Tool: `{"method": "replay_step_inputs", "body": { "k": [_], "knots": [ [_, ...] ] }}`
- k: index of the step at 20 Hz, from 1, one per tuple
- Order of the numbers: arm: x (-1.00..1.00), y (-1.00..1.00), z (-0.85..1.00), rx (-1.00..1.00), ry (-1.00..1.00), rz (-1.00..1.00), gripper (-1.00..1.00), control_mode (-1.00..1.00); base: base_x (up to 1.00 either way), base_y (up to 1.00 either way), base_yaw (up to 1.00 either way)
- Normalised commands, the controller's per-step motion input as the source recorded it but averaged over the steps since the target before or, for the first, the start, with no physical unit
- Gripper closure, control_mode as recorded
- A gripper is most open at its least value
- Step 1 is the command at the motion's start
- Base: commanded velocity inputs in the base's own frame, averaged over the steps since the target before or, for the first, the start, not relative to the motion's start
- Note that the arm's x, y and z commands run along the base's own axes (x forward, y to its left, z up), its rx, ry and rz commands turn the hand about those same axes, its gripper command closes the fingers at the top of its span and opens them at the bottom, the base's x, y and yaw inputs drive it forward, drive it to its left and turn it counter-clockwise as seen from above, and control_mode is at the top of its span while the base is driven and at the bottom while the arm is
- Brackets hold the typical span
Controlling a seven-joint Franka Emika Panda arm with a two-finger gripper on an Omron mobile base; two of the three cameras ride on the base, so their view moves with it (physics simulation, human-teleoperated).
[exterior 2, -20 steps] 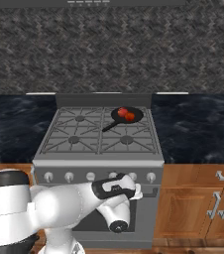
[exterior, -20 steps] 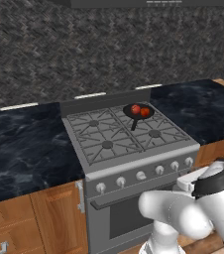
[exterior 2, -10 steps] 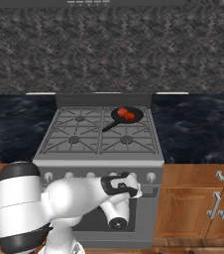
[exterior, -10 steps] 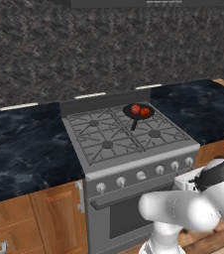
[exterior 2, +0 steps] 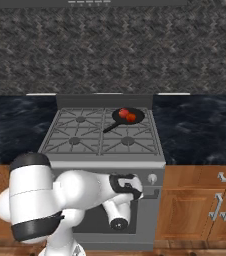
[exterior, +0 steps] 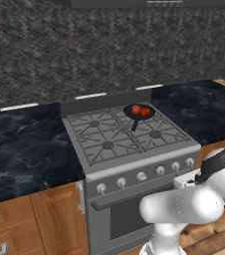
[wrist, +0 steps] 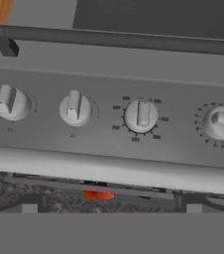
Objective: Place the pan on the rear right burner on the stove. Then place the tomato and the onion in the pan and turn on the rear right burner.
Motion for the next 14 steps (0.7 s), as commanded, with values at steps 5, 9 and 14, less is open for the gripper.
{"method": "replay_step_inputs", "body": {
  "k": [5,9,14],
  "knots": [
    [0.11,-0.13,-0.06,0.0,0.0,0.0,-1.0,-1.0,0.0,0.0,0.0],
    [0.12,-0.07,-0.07,0.0,0.0,0.0,-1.0,-1.0,0.0,0.0,0.0],
    [0.15,-0.01,-0.14,0.0,0.0,0.0,-1.0,-1.0,0.0,0.0,0.0]
  ]
}}
